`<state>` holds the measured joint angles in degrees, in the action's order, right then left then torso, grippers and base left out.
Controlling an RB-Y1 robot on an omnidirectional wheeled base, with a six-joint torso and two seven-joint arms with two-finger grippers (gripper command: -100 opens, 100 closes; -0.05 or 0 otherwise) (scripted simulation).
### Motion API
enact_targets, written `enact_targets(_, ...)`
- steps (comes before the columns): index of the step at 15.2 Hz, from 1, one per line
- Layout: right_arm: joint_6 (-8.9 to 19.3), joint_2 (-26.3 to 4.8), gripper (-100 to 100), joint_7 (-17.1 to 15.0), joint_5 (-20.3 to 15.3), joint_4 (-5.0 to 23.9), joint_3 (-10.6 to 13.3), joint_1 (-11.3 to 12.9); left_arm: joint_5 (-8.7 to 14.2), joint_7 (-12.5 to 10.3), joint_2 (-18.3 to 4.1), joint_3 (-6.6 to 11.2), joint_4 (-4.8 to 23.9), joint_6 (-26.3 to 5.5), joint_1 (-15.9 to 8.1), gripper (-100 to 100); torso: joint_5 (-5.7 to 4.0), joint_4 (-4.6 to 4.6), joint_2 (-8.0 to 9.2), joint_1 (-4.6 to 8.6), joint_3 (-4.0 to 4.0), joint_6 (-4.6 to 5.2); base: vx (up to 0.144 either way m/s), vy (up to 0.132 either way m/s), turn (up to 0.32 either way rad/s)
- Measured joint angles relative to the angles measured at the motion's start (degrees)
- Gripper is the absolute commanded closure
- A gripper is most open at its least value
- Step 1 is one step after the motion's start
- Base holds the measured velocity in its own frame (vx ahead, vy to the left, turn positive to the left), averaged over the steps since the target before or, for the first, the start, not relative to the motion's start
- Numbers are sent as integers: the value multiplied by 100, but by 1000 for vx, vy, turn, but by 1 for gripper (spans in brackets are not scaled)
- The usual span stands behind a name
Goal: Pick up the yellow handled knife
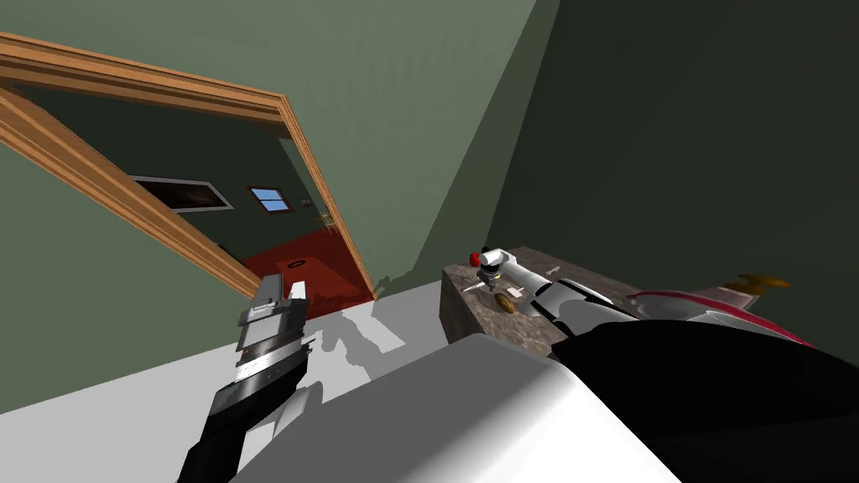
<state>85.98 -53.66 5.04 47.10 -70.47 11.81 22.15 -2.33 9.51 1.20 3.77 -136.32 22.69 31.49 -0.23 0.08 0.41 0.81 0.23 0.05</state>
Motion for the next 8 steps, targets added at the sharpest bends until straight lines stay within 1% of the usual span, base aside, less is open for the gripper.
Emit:
enact_targets(1,106,98,-100,-53,-107,-8,-15,24,0,0,0,0,0,0,1,0,1,-3,-18,-9,-9,2,-44,-3,17)
enact_targets(2,143,118,100,-69,-131,-9,-16,26,0,0,0,0,0,0,2,0,4,-7,-39,-15,-21,3,-21,-3,0)
enact_targets(5,132,116,100,-72,-130,-15,-23,39,0,0,0,0,-1,1,3,0,4,-20,-63,-20,-38,15,-4,0,-2)
enact_targets(6,152,110,100,-98,-131,7,-26,23,0,0,1,0,-1,1,3,0,1,-15,-69,-16,-39,-8,2,7,-21)
enact_targets(7,157,105,100,-115,-132,14,-31,19,0,0,0,0,-1,1,3,0,0,-16,-72,-16,-41,-18,90,86,-294)
enact_targets(8,71,-3,100,-28,-22,-49,19,-83,0,0,1,0,-1,1,5,0,3,-21,-87,-30,-49,4,184,132,-422)
